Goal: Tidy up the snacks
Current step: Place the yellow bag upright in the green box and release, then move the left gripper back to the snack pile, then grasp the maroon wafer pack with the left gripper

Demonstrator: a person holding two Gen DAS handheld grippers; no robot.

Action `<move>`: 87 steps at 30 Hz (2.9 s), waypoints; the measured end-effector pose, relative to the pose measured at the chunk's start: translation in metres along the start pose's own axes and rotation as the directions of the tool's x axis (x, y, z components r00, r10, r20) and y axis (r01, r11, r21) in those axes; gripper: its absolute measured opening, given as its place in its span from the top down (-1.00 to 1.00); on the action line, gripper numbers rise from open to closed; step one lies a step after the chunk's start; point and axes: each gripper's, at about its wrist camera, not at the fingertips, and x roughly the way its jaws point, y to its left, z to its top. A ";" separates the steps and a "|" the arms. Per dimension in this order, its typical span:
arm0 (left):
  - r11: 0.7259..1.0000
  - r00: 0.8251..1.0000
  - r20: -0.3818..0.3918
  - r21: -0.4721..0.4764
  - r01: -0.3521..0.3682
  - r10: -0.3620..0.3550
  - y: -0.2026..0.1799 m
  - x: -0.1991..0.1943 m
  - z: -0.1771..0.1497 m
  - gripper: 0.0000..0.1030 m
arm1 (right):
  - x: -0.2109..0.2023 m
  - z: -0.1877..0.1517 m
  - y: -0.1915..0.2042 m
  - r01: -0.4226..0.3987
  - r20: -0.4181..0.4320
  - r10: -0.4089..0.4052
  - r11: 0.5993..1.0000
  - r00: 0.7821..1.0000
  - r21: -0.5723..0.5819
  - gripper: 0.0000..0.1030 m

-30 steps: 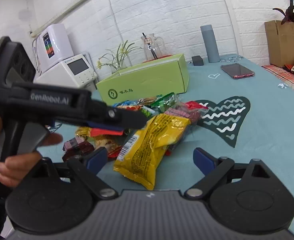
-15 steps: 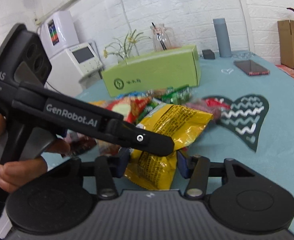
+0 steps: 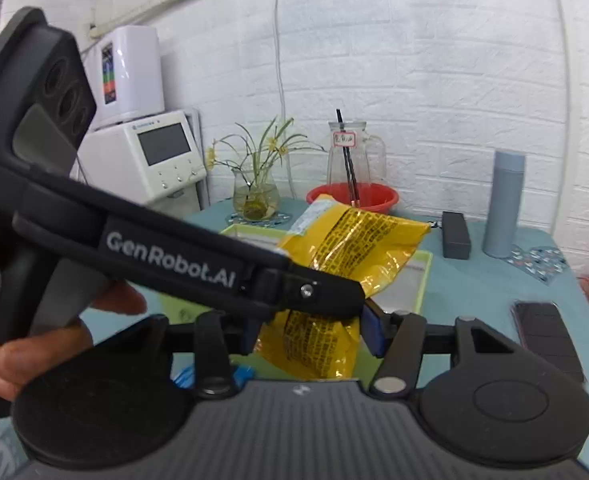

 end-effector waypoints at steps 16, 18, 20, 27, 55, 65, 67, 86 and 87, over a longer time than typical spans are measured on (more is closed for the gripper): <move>0.996 0.995 0.025 0.002 -0.093 0.092 0.046 0.034 -0.004 -0.30 | 0.043 -0.003 -0.017 0.043 -0.019 -0.043 0.999 0.999 0.009 -0.50; 0.995 0.992 0.072 0.023 -0.102 0.100 0.032 0.009 -0.016 -0.34 | 0.016 -0.010 -0.006 0.057 0.017 -0.057 0.998 0.998 0.007 -0.84; 0.991 0.986 0.113 0.040 -0.126 0.121 0.016 -0.014 -0.031 -0.41 | -0.014 -0.022 0.008 0.076 0.048 -0.076 0.997 0.996 -0.012 -0.82; 0.979 0.971 0.172 0.091 -0.181 0.164 -0.033 -0.077 -0.088 -0.50 | -0.093 -0.077 0.060 0.087 0.088 -0.087 0.996 0.992 0.003 -0.83; 0.928 0.955 0.096 -0.282 -0.244 0.280 0.066 -0.186 -0.240 -0.46 | -0.111 -0.164 0.183 -0.141 -0.028 0.143 0.989 0.989 0.044 -0.97; 0.902 0.940 0.113 -0.340 -0.267 0.321 0.088 -0.209 -0.251 -0.42 | -0.042 -0.154 0.229 -0.204 -0.161 0.180 0.968 0.970 -0.146 -0.97; 0.899 0.937 0.110 -0.339 -0.277 0.330 0.090 -0.211 -0.254 -0.42 | -0.040 -0.158 0.233 -0.176 -0.159 0.151 0.971 0.976 -0.159 -0.98; 0.945 0.981 0.006 -0.269 -0.187 0.195 0.067 -0.182 -0.267 -0.37 | -0.049 -0.172 0.240 -0.155 -0.174 0.133 0.980 0.976 -0.122 -0.95; 0.947 0.981 -0.003 -0.263 -0.186 0.192 0.066 -0.179 -0.267 -0.29 | -0.047 -0.173 0.237 -0.163 -0.181 0.141 0.980 0.973 -0.113 -0.85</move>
